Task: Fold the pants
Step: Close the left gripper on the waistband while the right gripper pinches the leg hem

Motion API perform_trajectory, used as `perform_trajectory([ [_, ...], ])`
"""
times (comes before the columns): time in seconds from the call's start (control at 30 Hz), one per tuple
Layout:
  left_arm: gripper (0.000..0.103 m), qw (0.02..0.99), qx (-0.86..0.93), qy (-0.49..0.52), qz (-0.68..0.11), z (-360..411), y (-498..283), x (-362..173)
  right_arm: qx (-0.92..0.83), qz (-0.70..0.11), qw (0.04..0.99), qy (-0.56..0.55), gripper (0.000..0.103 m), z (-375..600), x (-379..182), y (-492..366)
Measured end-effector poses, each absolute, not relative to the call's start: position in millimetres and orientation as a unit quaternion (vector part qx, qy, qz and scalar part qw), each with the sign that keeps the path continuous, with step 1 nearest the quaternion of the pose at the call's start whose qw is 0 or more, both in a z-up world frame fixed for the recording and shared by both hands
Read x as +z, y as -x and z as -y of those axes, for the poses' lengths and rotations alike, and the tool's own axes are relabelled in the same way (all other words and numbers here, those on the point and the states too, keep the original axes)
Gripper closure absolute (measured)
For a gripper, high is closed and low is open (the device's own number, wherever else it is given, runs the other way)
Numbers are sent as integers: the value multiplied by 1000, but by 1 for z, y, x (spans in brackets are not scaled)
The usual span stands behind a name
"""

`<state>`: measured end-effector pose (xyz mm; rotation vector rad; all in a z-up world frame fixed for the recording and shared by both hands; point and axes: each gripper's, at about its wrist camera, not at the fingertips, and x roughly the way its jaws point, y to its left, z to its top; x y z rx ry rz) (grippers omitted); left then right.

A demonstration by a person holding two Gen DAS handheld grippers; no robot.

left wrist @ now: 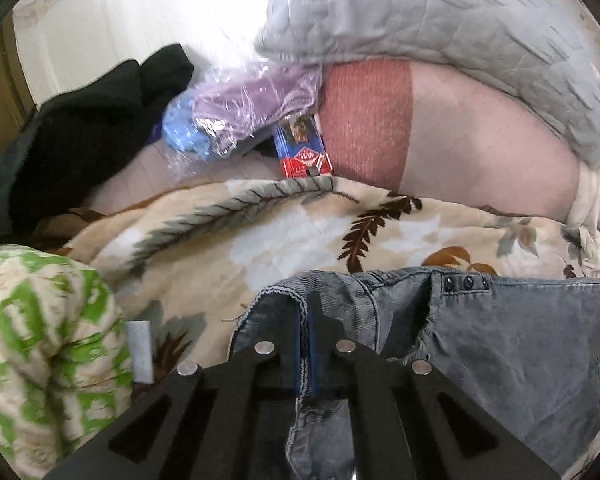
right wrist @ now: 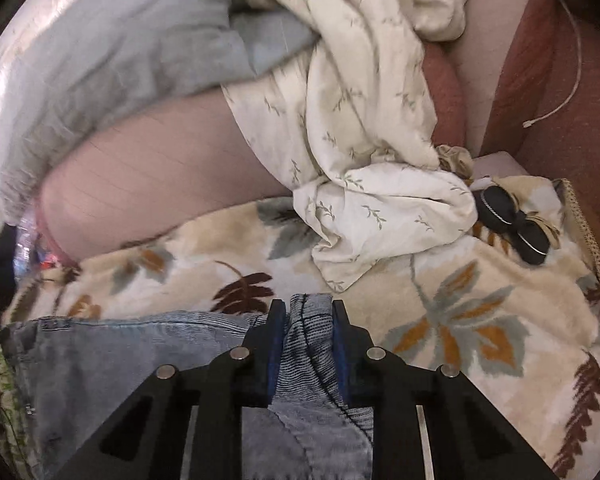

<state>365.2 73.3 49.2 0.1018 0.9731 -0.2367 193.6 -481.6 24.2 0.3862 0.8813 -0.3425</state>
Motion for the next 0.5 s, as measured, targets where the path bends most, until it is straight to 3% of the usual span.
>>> perform_trajectory([
  [0.33,100,885,-123,-39,-448,-74,-331,77,-159,-400,881,-194,80,475,39,-150],
  [0.5,100,892,-123,0,-435,-97,-305,105,-164,-374,891,-199,80,474,73,-136],
])
